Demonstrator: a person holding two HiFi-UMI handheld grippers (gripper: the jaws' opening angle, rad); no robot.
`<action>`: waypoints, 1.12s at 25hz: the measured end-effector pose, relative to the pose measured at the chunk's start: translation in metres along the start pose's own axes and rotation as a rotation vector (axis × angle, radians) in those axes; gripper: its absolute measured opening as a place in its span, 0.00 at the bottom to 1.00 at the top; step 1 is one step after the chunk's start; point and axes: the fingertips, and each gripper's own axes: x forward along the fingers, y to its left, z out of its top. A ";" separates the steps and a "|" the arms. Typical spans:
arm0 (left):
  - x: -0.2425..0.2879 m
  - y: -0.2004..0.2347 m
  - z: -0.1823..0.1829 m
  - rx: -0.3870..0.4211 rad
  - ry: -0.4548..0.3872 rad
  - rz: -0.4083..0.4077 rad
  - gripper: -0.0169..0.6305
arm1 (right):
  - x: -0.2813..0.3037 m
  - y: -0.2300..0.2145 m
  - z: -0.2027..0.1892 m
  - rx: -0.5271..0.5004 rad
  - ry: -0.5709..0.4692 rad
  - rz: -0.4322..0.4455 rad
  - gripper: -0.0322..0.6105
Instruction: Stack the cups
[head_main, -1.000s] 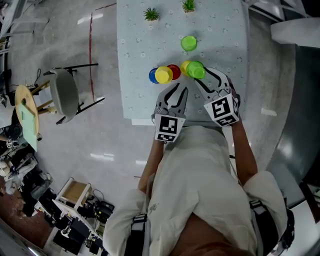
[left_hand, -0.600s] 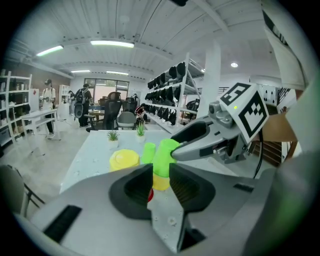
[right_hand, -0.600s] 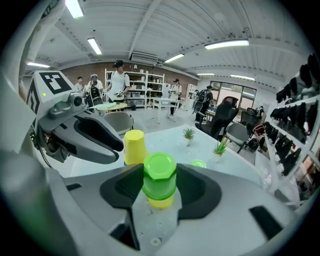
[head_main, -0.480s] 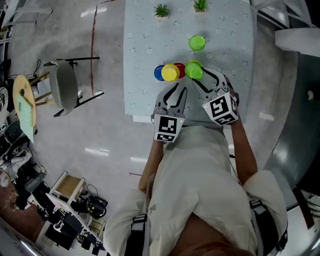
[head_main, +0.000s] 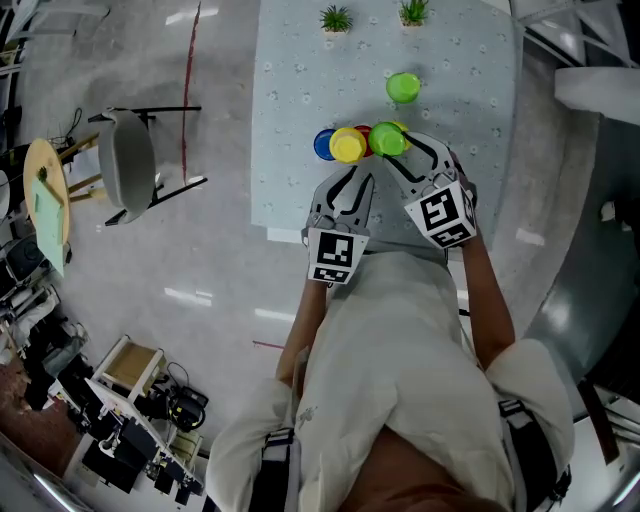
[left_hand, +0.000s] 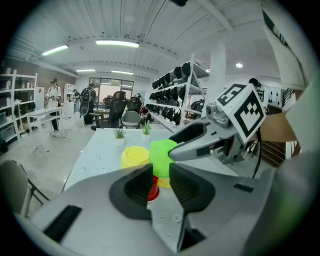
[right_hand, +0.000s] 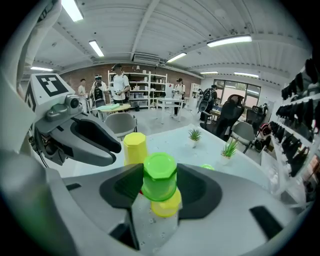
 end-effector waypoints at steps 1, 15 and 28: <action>0.000 0.000 0.000 0.000 0.001 0.001 0.19 | 0.001 0.000 0.000 0.000 -0.001 -0.001 0.38; 0.005 -0.007 0.006 0.015 0.005 -0.040 0.19 | -0.008 0.001 -0.005 -0.025 0.024 0.017 0.50; 0.012 -0.037 0.035 0.040 -0.025 -0.103 0.19 | -0.045 -0.037 -0.011 0.033 -0.027 -0.105 0.44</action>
